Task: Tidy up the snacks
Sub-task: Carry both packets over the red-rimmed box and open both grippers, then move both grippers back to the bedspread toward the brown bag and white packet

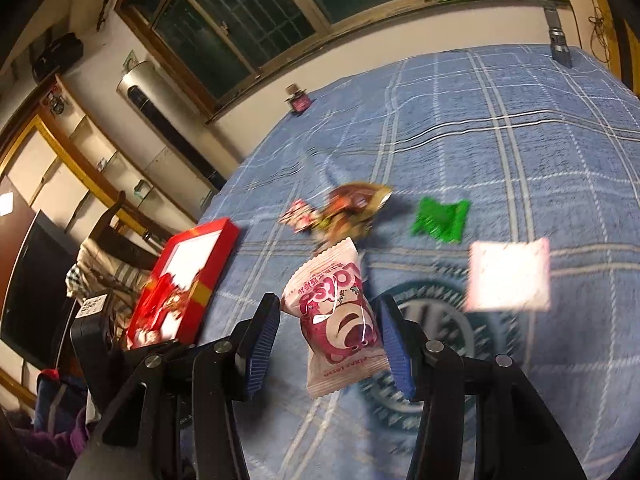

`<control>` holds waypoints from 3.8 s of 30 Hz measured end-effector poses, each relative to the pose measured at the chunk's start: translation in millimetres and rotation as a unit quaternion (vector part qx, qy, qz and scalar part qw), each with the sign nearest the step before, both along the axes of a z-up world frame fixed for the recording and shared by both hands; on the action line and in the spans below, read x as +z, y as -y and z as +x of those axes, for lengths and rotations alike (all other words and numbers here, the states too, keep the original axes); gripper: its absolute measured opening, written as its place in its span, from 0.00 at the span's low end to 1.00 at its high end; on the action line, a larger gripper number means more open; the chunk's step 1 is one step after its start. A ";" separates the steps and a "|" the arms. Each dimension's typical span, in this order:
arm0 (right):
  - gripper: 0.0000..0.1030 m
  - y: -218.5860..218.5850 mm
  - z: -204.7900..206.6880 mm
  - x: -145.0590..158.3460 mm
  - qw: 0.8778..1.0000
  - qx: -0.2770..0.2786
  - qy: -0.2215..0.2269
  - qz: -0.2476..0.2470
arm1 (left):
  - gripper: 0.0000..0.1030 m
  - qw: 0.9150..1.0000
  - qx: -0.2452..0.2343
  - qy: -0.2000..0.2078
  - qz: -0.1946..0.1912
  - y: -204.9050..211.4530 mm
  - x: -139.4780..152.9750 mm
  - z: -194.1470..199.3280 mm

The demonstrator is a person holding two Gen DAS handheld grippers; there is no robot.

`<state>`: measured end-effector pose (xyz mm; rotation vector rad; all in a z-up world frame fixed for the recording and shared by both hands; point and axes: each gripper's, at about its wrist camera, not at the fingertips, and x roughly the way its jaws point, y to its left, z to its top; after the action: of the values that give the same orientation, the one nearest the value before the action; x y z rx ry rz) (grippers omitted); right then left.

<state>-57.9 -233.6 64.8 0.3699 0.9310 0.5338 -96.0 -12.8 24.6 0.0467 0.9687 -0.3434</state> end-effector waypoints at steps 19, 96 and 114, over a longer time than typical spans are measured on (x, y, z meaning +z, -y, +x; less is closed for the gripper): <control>0.50 -160.4 -20.0 0.5 0.995 0.102 -0.013 0.011 | 0.26 0.987 0.115 0.107 -0.022 -136.1 57.1 -42.5; 0.60 -288.6 5.4 -1.3 0.994 0.099 0.038 -0.012 | 0.28 0.937 0.285 0.176 0.101 -254.4 51.5 -27.2; 0.60 -253.0 -8.7 19.3 0.995 0.081 0.059 0.009 | 0.28 0.936 0.269 0.194 0.120 -223.8 69.1 -38.3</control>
<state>-66.6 19.4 84.1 0.2777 0.8474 0.7068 -134.3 211.1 93.8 0.0655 0.5920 0.2865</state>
